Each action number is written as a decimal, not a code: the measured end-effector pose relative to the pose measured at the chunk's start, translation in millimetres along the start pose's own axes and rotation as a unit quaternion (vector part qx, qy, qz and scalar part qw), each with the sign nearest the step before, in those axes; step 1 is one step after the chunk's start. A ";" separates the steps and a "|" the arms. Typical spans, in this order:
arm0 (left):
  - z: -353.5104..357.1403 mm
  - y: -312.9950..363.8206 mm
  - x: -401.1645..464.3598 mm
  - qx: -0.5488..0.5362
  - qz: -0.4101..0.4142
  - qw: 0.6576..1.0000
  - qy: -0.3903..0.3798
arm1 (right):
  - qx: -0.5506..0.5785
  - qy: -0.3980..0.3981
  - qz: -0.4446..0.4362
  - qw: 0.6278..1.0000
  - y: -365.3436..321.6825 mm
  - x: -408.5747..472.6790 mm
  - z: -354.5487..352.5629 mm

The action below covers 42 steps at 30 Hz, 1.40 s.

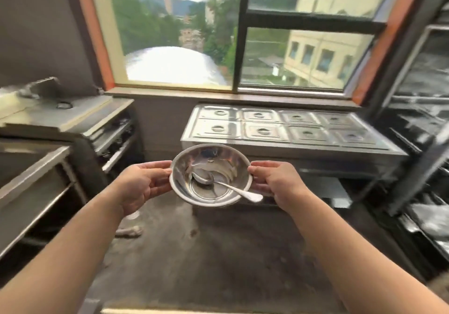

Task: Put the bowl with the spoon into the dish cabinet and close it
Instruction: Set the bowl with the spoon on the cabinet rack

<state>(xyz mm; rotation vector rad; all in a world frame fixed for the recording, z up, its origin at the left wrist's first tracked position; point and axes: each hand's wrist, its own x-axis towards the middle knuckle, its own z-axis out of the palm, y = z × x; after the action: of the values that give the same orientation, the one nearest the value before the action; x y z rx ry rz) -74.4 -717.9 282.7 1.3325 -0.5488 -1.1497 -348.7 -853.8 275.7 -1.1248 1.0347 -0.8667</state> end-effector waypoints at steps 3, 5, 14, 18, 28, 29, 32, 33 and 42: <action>59.8 1.3 37.4 0.015 -0.003 0.998 -0.060 | 0.021 0.044 0.001 0.999 -14.3 7.7 -55.8; 102.7 1.6 65.5 0.033 -0.008 0.994 -0.100 | 0.031 0.084 -0.007 0.996 -22.8 15.0 -93.5; 283.2 1.2 203.2 0.052 -0.063 0.954 -0.289 | 0.055 0.265 -0.041 0.962 -49.4 80.0 -223.6; 349.0 9.7 250.3 0.042 -0.081 0.928 -0.362 | 0.053 0.321 -0.054 0.944 -67.9 108.2 -260.2; 532.3 21.7 348.4 0.127 -0.104 0.864 -0.477 | 0.091 0.475 -0.074 0.872 -102.4 156.4 -360.2; 550.2 19.1 353.6 0.136 -0.104 0.858 -0.485 | 0.093 0.485 -0.076 0.866 -102.7 159.7 -372.6; 607.7 6.3 371.3 0.154 -0.114 0.843 -0.503 | 0.102 0.512 -0.084 0.849 -103.2 172.6 -414.8; 622.8 2.2 375.7 0.159 -0.114 0.843 -0.500 | 0.101 0.520 -0.086 0.844 -102.4 176.6 -427.4; 809.9 -33.4 437.7 0.170 -0.104 0.823 -0.531 | 0.121 0.546 -0.096 0.824 -117.6 252.4 -596.2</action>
<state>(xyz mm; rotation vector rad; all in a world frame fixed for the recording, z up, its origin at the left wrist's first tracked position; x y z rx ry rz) -608.6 -1467.9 308.3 0.9328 -1.4937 -2.0383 -845.4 -1285.3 277.1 -0.4365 1.6664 -1.8510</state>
